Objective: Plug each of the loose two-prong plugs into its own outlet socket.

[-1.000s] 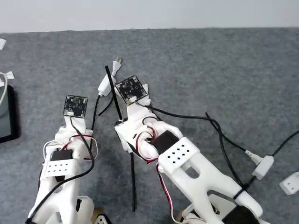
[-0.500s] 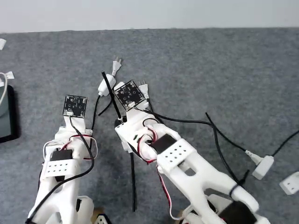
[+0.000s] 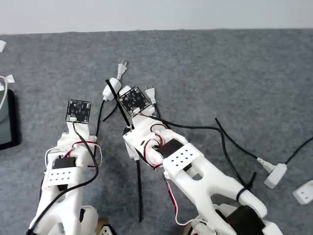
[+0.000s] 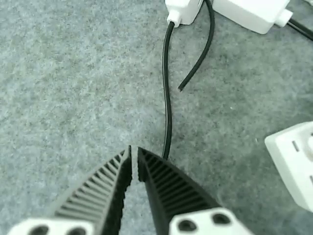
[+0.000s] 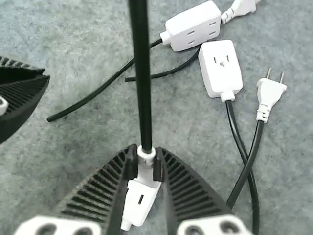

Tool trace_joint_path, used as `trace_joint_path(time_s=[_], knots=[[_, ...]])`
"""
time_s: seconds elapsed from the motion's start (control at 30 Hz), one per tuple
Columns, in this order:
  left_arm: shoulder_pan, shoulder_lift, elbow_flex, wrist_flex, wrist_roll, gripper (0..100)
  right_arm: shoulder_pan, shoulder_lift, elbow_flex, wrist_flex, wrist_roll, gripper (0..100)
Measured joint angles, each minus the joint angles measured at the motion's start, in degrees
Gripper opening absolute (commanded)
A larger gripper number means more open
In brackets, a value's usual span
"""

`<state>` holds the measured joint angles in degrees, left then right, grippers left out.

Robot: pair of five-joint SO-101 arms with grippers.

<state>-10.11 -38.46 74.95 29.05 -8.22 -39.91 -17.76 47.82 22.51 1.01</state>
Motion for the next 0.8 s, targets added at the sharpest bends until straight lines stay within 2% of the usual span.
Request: trace_joint_path(time_s=[0.8], knots=[[0.0, 0.0, 0.0, 0.0, 0.0, 2, 0.0, 0.18, 0.0, -2.02, 1.93, 0.8]])
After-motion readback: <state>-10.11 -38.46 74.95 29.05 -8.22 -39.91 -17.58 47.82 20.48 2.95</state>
